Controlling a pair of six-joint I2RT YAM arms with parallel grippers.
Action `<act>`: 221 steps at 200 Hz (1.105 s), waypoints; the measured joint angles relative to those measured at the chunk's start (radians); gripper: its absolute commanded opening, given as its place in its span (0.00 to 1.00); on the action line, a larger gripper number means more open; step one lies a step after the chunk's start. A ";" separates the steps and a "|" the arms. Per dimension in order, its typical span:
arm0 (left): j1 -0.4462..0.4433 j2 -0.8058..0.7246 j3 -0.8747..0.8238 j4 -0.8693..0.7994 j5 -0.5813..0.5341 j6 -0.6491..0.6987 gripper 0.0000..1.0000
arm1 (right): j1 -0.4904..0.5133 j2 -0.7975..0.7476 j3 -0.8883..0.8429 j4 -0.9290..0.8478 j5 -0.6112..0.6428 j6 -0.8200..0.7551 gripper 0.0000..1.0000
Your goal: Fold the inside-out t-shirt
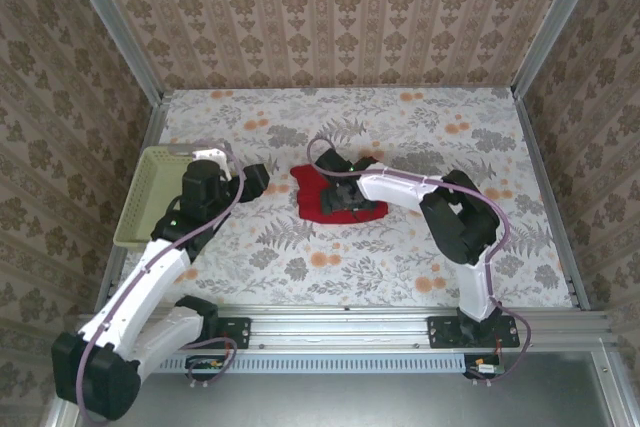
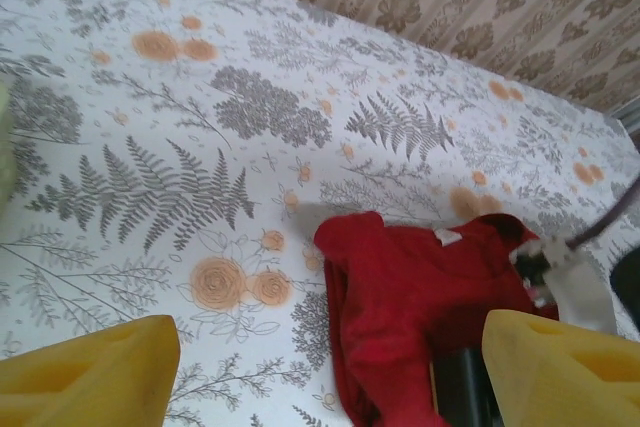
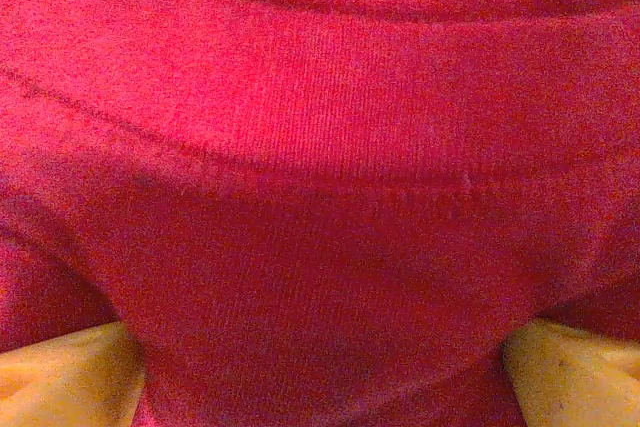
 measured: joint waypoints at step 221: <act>0.023 0.074 -0.071 0.107 -0.096 0.235 1.00 | -0.341 0.353 0.817 -0.226 -0.102 -0.375 0.97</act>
